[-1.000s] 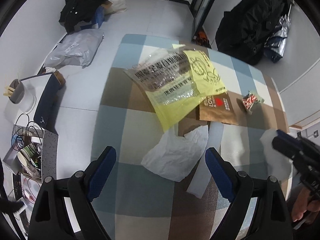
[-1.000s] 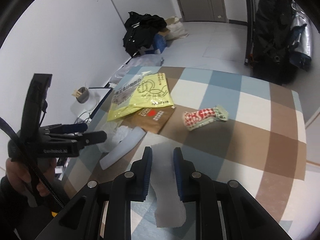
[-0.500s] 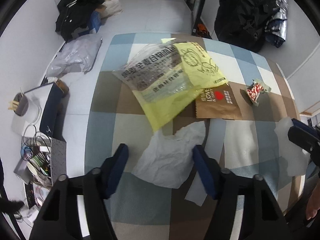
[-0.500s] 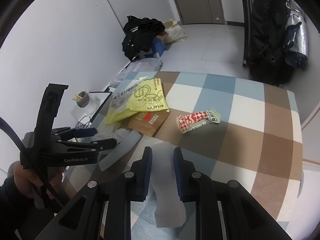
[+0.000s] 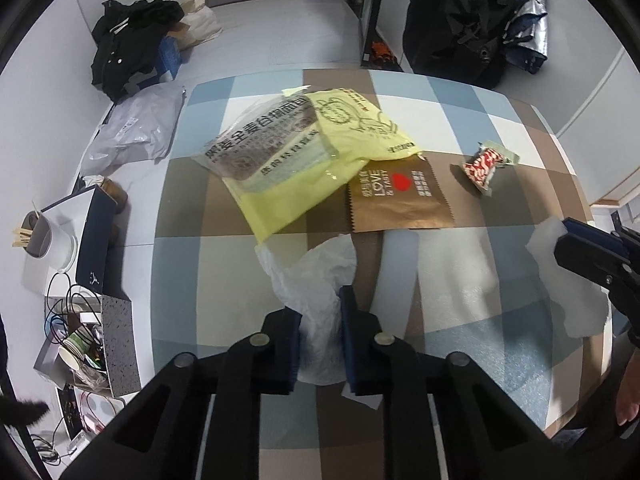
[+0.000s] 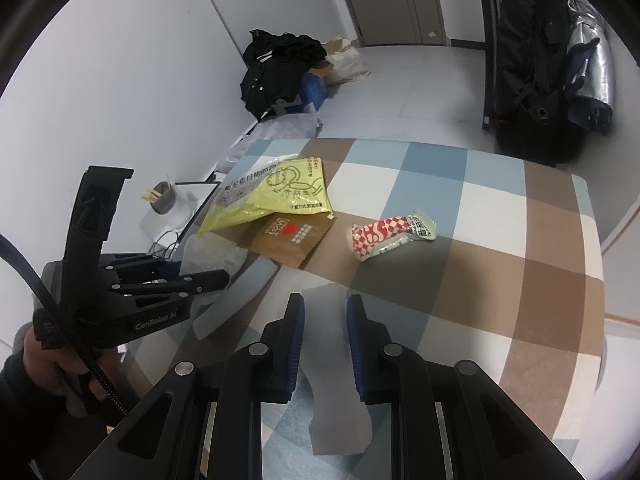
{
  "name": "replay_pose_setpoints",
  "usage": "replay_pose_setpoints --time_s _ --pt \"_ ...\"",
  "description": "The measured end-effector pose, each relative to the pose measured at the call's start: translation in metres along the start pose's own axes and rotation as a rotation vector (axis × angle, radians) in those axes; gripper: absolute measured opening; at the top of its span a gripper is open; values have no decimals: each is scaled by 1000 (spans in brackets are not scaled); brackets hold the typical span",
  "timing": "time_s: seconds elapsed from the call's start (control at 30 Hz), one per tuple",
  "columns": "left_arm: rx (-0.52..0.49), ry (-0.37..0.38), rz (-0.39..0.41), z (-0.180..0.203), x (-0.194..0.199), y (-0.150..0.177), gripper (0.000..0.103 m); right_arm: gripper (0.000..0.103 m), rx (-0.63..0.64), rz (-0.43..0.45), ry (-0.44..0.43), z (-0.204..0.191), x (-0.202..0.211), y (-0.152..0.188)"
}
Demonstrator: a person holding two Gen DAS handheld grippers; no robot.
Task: Collect trash
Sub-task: 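Close the left gripper on the white crumpled plastic while the right gripper holds the foam strip, then carry the white plastic and foam strip in both grippers over the white bin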
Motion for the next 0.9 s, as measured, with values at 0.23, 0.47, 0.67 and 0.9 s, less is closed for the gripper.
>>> replay_pose_setpoints --time_s 0.23,0.47,0.67,0.9 --pt "-1 52 16 8 9 -2 10 21 1 9 10 0 2 0" --pt "7 120 44 21 23 -3 9 21 -18 25 46 7 6 0" --pt "20 164 71 24 35 -2 9 21 -44 73 65 11 20 -3" --pt "-20 153 148 38 64 -1 9 21 -84 139 78 17 46 1"
Point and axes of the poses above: each gripper's, at about its wrist camera, not at the fingertips, and x roughly against the way its jaws point, z to its right, y to its underside, the point moved 8 cm from there along -x, roughly the way its jaws point, and after that the axes turned 1 degree about -z, right-handed, at the moved point
